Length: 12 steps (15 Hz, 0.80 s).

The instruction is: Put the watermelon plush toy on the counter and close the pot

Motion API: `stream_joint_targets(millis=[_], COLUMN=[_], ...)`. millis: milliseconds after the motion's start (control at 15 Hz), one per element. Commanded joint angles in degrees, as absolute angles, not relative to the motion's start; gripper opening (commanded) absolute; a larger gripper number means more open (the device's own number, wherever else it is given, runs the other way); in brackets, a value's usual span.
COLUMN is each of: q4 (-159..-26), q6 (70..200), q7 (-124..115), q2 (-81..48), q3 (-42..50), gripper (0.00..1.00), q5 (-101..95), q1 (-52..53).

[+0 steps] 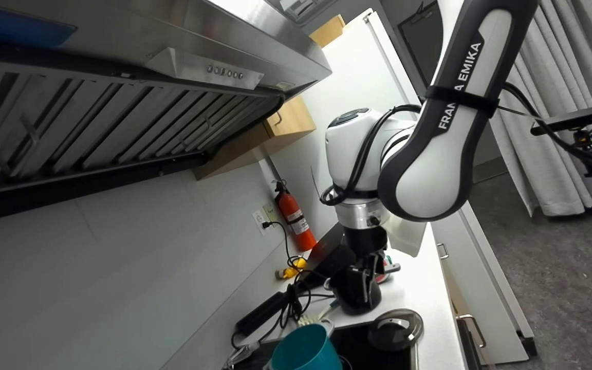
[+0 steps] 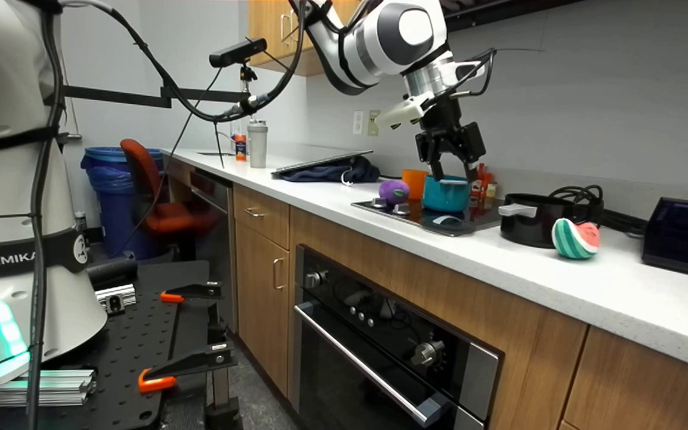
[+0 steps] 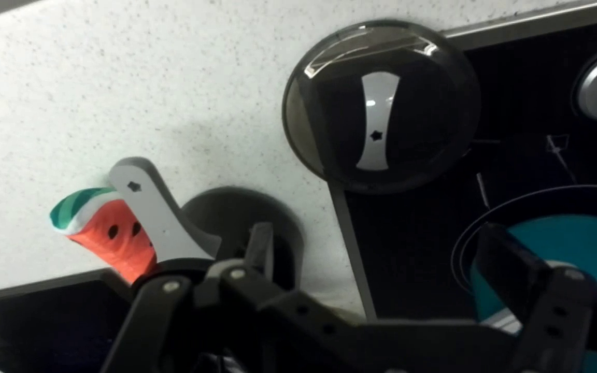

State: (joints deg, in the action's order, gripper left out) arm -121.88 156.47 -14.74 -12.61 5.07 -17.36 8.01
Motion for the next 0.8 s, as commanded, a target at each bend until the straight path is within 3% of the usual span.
stream_joint_targets(millis=[0,733], q4=[-124.17,-123.45], q6=[156.62,156.67], q7=[-12.34,-10.53], q2=[-11.38,-14.85], q3=[3.18,2.86], gripper=[1.0,1.0], q5=[-14.96,-13.28], q1=[6.75,5.99])
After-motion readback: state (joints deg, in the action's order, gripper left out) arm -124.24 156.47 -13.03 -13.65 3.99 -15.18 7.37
